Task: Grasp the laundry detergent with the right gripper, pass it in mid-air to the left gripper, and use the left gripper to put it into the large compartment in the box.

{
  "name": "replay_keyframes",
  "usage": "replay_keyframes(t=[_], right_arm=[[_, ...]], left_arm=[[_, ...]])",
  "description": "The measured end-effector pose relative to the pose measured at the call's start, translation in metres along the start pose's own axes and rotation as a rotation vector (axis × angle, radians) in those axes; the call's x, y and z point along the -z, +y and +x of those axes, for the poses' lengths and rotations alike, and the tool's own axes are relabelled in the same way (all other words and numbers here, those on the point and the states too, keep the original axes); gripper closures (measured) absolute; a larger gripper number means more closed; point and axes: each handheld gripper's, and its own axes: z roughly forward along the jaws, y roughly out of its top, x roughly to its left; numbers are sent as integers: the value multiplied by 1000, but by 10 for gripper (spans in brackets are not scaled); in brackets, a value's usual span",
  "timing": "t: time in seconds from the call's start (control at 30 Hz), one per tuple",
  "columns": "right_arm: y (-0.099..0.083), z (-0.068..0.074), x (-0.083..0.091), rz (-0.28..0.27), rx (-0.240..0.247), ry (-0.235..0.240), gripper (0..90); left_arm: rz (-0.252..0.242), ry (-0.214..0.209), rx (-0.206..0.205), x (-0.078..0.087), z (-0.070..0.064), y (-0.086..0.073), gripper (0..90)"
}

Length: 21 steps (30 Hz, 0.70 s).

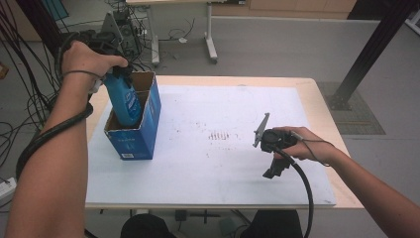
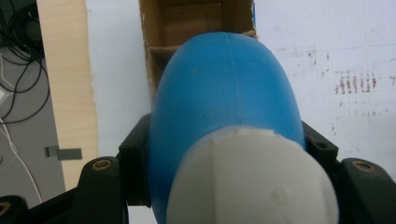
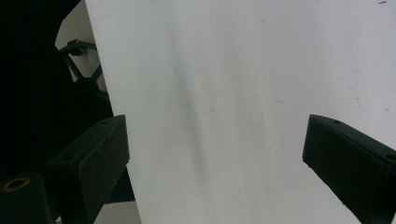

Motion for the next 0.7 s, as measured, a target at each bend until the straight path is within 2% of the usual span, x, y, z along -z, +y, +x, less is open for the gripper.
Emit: replay_keyframes(t=[0.17, 0.7], right_arm=[[-1, 0, -1, -1, -1, -1, 70], [1, -1, -1, 7, -1, -3, 67]], left_arm=[[15, 11, 1, -10, 0, -2, 377], [45, 5, 12, -37, 2, -7, 377]])
